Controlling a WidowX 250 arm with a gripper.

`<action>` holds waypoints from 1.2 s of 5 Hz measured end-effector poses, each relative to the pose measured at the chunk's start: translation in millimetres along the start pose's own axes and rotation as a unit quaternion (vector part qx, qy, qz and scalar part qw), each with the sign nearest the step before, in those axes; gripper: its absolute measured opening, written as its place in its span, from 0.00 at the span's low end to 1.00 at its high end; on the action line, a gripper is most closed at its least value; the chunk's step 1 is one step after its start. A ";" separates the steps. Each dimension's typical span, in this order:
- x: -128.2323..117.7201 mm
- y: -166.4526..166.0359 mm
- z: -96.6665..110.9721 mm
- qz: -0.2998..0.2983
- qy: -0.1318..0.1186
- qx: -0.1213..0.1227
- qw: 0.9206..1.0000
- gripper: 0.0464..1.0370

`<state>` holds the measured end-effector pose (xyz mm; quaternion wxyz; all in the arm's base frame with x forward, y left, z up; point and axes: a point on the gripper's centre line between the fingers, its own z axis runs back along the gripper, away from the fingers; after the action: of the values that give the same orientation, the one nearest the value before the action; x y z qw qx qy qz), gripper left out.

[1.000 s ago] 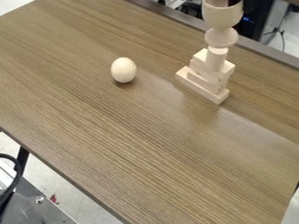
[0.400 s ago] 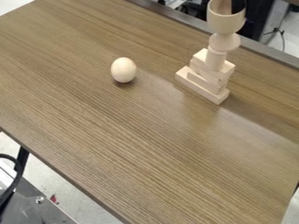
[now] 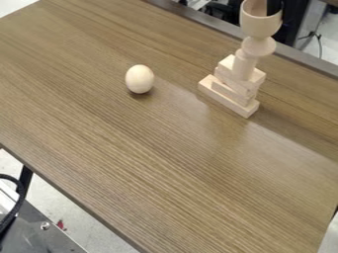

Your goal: Move the cup to top of the tower

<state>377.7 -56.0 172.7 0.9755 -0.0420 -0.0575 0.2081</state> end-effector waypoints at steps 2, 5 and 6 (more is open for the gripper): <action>6.4 2.1 -4.5 -0.011 -0.004 0.016 1.000 0.05; 9.1 6.3 -9.3 -0.022 -0.003 0.030 0.999 0.05; 9.2 7.1 -9.6 -0.024 -0.004 0.032 0.999 0.05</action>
<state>384.5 -46.3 163.3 0.9809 -0.0085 -0.0553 0.1862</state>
